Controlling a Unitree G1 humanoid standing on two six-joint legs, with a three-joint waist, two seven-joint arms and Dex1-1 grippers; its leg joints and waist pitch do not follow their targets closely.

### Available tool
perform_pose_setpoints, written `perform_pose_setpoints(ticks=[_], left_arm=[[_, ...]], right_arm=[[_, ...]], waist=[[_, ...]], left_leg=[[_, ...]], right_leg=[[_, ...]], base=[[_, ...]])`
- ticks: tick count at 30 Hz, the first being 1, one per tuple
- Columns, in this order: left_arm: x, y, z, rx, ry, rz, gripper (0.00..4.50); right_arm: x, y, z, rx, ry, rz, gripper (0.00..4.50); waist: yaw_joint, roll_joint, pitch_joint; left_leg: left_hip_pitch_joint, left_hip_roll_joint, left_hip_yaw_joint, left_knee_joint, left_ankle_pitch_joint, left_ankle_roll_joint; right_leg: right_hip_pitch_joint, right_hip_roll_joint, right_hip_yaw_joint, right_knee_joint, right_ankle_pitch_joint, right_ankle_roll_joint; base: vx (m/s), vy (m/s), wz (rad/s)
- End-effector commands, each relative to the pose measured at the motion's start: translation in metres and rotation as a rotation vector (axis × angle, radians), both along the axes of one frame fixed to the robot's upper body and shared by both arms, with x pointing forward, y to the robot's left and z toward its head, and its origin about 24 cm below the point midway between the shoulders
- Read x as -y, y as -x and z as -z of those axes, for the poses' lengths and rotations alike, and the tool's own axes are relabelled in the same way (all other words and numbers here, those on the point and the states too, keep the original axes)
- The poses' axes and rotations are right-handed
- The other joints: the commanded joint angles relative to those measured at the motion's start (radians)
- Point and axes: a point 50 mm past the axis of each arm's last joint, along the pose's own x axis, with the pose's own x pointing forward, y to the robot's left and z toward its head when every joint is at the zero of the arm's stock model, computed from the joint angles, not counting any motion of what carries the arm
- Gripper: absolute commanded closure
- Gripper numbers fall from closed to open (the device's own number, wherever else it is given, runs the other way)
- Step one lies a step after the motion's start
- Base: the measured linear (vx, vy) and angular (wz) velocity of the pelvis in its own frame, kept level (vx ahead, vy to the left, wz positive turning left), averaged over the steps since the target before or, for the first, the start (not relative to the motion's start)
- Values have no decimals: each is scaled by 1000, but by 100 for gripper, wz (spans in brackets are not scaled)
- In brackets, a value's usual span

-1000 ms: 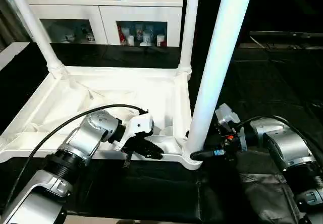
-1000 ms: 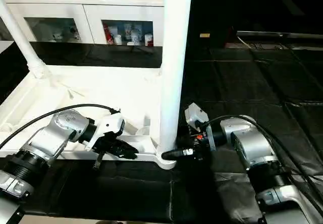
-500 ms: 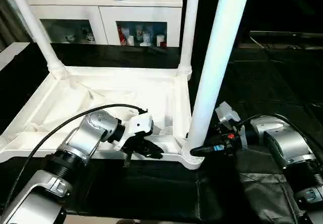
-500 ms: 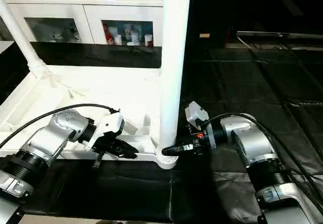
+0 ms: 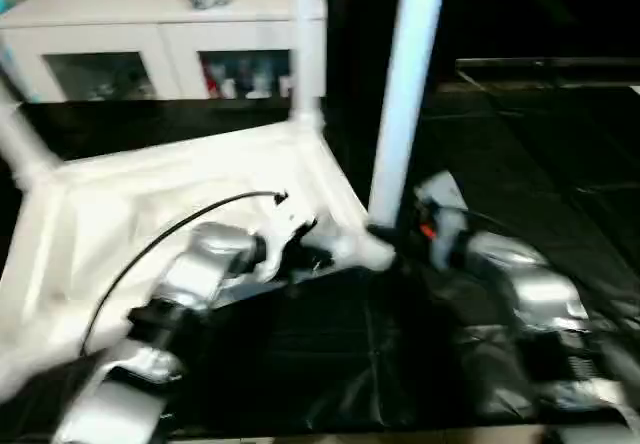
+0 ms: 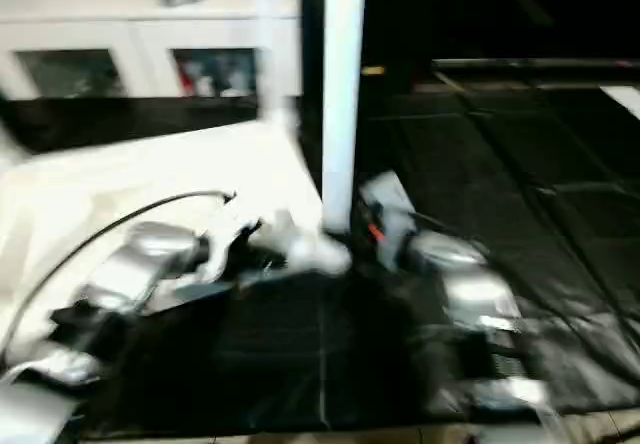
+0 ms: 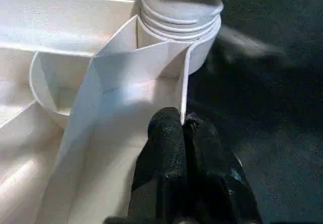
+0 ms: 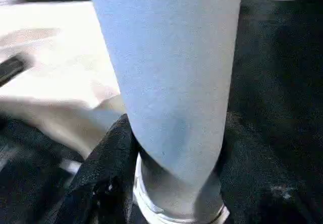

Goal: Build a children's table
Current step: Rotate leg to tighten

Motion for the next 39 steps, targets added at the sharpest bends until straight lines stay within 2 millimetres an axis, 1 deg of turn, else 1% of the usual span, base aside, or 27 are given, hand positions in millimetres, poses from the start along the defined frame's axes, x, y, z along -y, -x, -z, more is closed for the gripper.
perform_pose_setpoints(ticks=[1, 3, 4, 5, 6, 7, 8, 9, 11, 12, 15, 16, 18, 19, 21, 23, 24, 25, 26, 28, 29, 30, 32, 34, 37, 38, 39], left_arm=[[33, -9, -29, 112, 83, -5, 450], [38, -10, -33, 121, 90, -21, 450], [38, -10, -33, 122, 90, -20, 450], [38, -9, -33, 124, 88, -14, 450], [37, -8, -32, 124, 84, -1, 450], [37, -8, -32, 124, 84, -1, 450], [36, -7, -31, 123, 81, 6, 450], [34, -6, -31, 123, 78, 14, 450], [29, -5, -29, 123, 74, 38, 450], [27, -4, -29, 125, 72, 51, 450], [19, 0, -27, 131, 58, 122, 450], [19, 0, -27, 131, 58, 122, 450], [9, 3, -25, 119, 40, 198, 450], [6, 4, -24, 116, 33, 219, 450], [2, 6, -23, 106, 23, 249, 450], [-5, 10, -24, 99, 18, 340, 450], [-9, 13, -25, 95, 13, 389, 450], [-10, 13, -25, 93, 11, 400, 450], [-14, 16, -25, 84, 0, 446, 450], [-18, 18, -25, 77, -14, 489, 450], [-18, 18, -25, 77, -14, 489, 450], [-22, 20, -24, 67, -29, 536, 450], [-25, 23, -23, 53, -39, 580, 450], [-27, 26, -22, 36, -39, 618, 450], [-29, 30, -21, 25, -44, 656, 450], [-30, 32, -21, 20, -47, 670, 450], [-30, 33, -21, 16, -49, 680, 450]], right_arm=[[-57, 12, 11, -79, -54, -152, 254], [-66, 10, 8, -56, -36, -138, 254], [-66, 10, 8, -55, -37, -140, 254], [-68, 10, 8, -47, -42, -154, 254], [-69, 11, 7, -42, -65, -158, 254], [-69, 11, 7, -42, -65, -158, 199], [-69, 11, 6, -42, -80, -148, 199], [-69, 12, 5, -35, -93, -150, 185], [-64, 14, 4, -27, -103, -169, 162], [-62, 15, 4, -21, -104, -176, 162], [-49, 19, 2, -6, -114, -215, 131], [-49, 19, 2, -6, -114, -215, 124], [-29, 22, 0, 13, -102, -280, 105], [-24, 23, 0, 17, -94, -300, 95], [-16, 25, -1, 22, -79, -329, 77], [0, 28, -5, 23, -61, -416, 60], [8, 31, -8, 21, -50, -464, 50], [10, 31, -9, 19, -47, -476, 40], [19, 33, -11, 10, -34, -527, 33], [27, 35, -14, -2, -17, -575, 7], [27, 35, -14, -2, -17, -575, 7], [37, 36, -17, -23, 2, -629, 7], [42, 39, -20, -47, 13, -693, 7], [44, 41, -22, -60, 8, -755, 7], [43, 42, -23, -44, 5, -792, 7], [43, 43, -23, -45, 4, -805, 32], [42, 43, -22, -46, 3, -814, 40]], waist=[[5, -12, -64], [6, -13, -66], [6, -11, -67], [7, -10, -68], [7, -10, -70], [7, -10, -70], [7, -9, -71], [7, -8, -71], [7, -8, -70], [7, -8, -72], [7, -10, -73], [9, -10, -72], [11, -10, -72], [15, -10, -71], [17, -9, -70], [21, -11, -69], [26, -9, -70], [28, -10, -69], [31, -10, -69], [47, -9, -71], [49, -9, -70], [53, -13, -70], [61, -12, -70], [67, -14, -71], [68, -19, -71], [67, -20, -70], [67, -22, -70]], left_leg=[[1, 1, 0, -74, -277, 12], [-1, 3, 0, -74, -262, 19], [-3, 3, -1, -75, -252, 22], [-1, 4, 0, -75, -250, 25], [-2, 5, 0, -74, -237, 30], [-3, 5, 1, -74, -231, 33], [-4, 5, 2, -73, -217, 38], [-3, 6, 2, -72, -211, 43], [-3, 6, 2, -73, -210, 46], [-2, 6, 3, -72, -205, 48], [-4, 5, 4, -70, -187, 58], [-3, 7, 5, -70, -187, 64], [0, 8, 5, -70, -194, 68], [-1, 8, 4, -71, -202, 69], [1, 10, 6, -72, -217, 67], [2, 10, 6, -72, -218, 62], [6, 11, 7, -71, -226, 63], [3, 13, 8, -70, -223, 68], [3, 14, 7, -70, -218, 68], [6, 17, 10, -67, -206, 74], [7, 18, 11, -67, -208, 73], [7, 18, 12, -68, -206, 70], [7, 19, 10, -68, -217, 67], [8, 20, 11, -68, -220, 65], [3, 20, 9, -69, -210, 64], [3, 20, 9, -69, -207, 64], [2, 19, 10, -69, -201, 66]], right_leg=[[46, -28, 28, -95, -459, -141], [47, -28, 30, -91, -415, -149], [50, -27, 29, -88, -386, -156], [49, -27, 30, -87, -369, -160], [51, -27, 32, -83, -323, -174], [51, -26, 32, -81, -302, -181], [54, -26, 33, -76, -265, -195], [54, -27, 33, -74, -247, -204], [57, -27, 33, -73, -238, -210], [57, -27, 34, -72, -228, -212], [60, -28, 36, -68, -195, -222], [60, -28, 36, -68, -191, -226], [58, -28, 36, -69, -193, -231], [60, -27, 35, -69, -201, -229], [57, -29, 37, -70, -211, -231], [57, -29, 37, -70, -221, -232], [55, -29, 37, -71, -228, -233], [57, -28, 38, -68, -218, -238], [58, -29, 38, -67, -212, -239], [53, -29, 38, -63, -198, -249], [52, -29, 40, -63, -197, -252], [51, -29, 40, -62, -196, -256], [53, -30, 38, -63, -217, -252], [52, -31, 40, -62, -221, -251], [54, -34, 40, -61, -232, -247], [53, -34, 39, -60, -232, -247], [53, -33, 39, -61, -235, -246]], base=[[0, 0, 0], [0, 0, 0], [0, 0, 0], [0, 0, 0], [0, 0, 0], [0, 0, 0], [0, 0, 0], [0, 0, 0], [0, 0, 0], [0, 0, 0], [0, 0, 0], [0, 0, 0], [0, 0, 0], [0, 0, 0], [0, 0, 0], [0, 0, 0], [0, 0, 0], [0, 0, 0], [0, 0, 0], [0, 0, 0], [0, 0, 0], [0, 0, 0], [0, 0, 0], [0, 0, 0], [0, 0, 0], [0, 0, 0], [0, 0, 0]])
